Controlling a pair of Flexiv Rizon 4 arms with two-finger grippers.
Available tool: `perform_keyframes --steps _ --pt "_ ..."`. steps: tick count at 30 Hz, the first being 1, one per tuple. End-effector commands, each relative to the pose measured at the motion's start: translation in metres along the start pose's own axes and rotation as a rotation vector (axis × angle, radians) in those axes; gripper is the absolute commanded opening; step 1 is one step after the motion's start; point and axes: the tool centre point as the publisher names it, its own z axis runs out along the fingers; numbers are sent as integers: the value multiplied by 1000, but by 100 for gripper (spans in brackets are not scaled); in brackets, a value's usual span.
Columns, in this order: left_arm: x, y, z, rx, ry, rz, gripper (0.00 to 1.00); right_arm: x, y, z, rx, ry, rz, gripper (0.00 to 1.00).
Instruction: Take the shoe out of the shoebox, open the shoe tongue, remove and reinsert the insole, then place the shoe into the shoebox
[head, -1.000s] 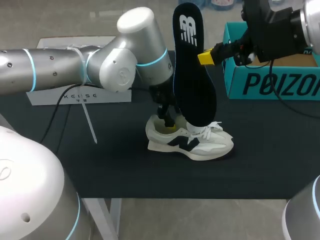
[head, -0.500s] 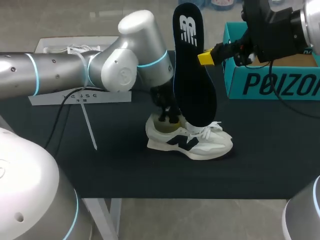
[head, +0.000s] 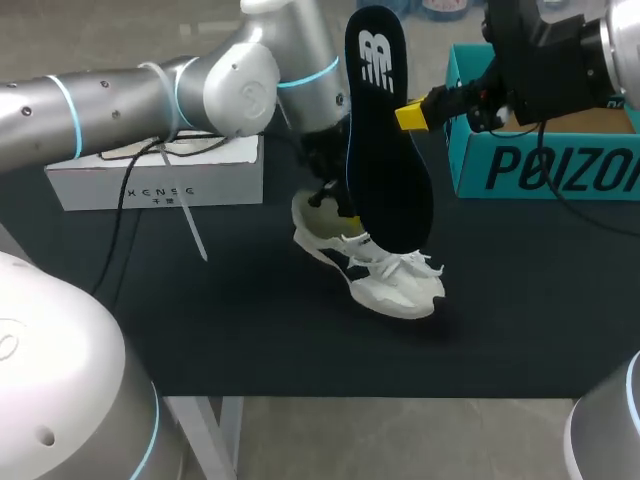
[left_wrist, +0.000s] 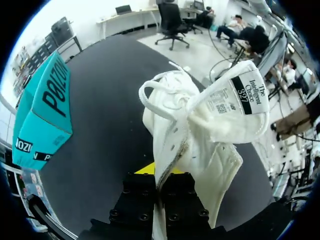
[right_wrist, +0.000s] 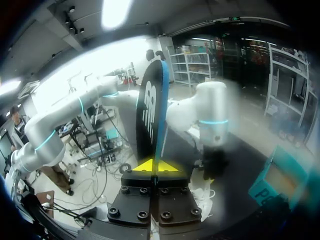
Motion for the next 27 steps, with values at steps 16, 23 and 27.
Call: perform_keyframes --steps 16,23,27 --pt "-6 -60 1 -179 286 825 0 -1 2 3 3 1 1 0" --pt "3 -57 24 -151 323 895 0 -1 2 3 3 1 1 0" --pt "5 -56 40 -114 337 904 0 -1 2 3 3 1 1 0"
